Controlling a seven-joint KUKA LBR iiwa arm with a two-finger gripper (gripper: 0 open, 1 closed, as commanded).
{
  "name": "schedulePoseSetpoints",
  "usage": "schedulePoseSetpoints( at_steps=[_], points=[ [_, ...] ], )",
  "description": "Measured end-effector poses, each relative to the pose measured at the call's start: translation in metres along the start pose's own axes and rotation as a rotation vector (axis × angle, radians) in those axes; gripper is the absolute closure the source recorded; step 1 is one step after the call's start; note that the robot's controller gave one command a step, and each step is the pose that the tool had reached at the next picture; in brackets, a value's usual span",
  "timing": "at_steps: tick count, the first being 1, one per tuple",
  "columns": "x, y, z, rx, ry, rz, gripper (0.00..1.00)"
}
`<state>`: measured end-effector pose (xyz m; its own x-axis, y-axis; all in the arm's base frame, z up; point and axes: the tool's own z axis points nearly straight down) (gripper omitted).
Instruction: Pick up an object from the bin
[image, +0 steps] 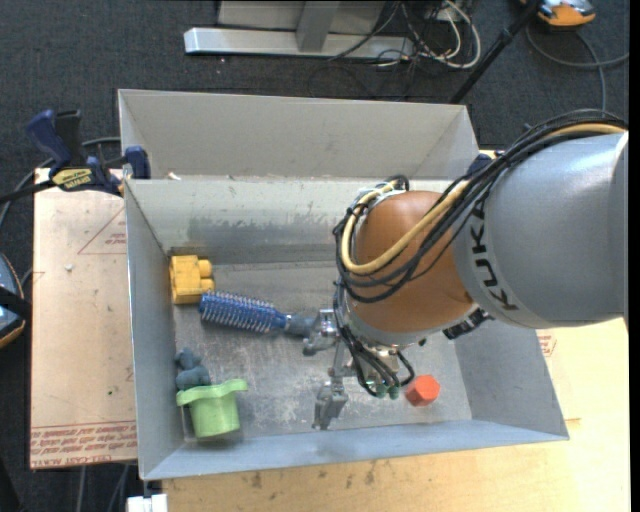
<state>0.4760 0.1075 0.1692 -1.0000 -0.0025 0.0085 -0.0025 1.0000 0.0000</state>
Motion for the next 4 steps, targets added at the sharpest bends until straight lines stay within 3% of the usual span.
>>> schedulePoseSetpoints(
  at_steps=[1, 2, 3, 4],
  points=[
    [-0.042, -0.116, 0.098, -0.004, -0.012, -0.061, 0.00],
    [-0.087, -0.179, 0.095, 0.001, -0.018, -0.289, 0.00],
    [-0.153, -0.143, 0.092, 0.003, -0.019, -0.607, 0.00],
    [-0.146, -0.094, 0.091, 0.008, -0.017, -0.775, 0.00]
  ],
)
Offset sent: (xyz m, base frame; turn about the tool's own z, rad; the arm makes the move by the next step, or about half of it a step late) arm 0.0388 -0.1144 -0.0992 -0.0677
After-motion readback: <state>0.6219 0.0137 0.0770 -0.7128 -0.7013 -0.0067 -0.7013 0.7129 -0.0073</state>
